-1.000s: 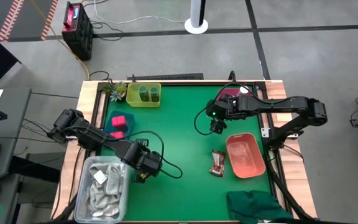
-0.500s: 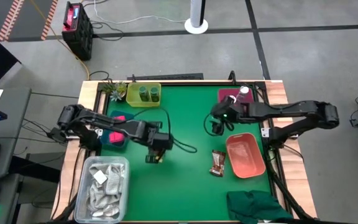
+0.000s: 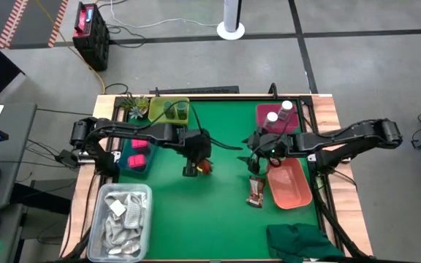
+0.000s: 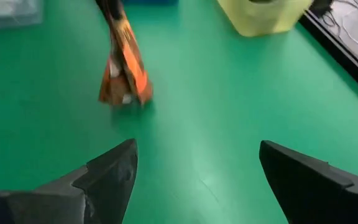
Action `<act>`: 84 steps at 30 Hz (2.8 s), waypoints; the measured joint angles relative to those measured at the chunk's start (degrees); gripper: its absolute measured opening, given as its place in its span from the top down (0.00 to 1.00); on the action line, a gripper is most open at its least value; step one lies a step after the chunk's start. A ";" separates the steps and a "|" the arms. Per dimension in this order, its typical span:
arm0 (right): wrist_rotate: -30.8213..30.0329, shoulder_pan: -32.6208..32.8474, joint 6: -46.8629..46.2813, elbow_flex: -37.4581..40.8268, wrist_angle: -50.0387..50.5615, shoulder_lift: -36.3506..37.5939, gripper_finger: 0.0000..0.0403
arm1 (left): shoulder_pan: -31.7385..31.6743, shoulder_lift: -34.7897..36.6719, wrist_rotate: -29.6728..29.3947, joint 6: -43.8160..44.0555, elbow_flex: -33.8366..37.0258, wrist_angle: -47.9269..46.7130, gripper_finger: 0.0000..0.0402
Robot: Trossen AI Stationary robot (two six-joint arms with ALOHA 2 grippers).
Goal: Sort spices by type
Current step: Put the bottom left orange seasoning pack into the orange bin, then put the middle orange seasoning bag into the orange bin
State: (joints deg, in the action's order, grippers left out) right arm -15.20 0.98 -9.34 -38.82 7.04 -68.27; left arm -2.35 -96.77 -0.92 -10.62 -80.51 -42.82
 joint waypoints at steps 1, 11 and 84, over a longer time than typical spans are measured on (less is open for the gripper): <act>0.00 0.38 -0.14 -0.01 -0.48 -0.51 0.11 | 0.00 0.00 0.44 -0.29 -0.33 0.20 1.00; -1.22 2.02 -1.07 0.04 -2.31 -4.22 0.11 | 0.00 -9.53 1.32 -1.57 -15.58 -13.85 1.00; -4.46 10.47 0.03 -0.01 -7.82 -4.18 0.11 | 4.00 -13.21 1.09 1.05 -21.91 -19.19 0.83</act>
State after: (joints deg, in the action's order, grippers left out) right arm -19.66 11.45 -9.31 -38.83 -0.78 -72.44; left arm 1.65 -109.98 0.17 -9.56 -102.42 -62.01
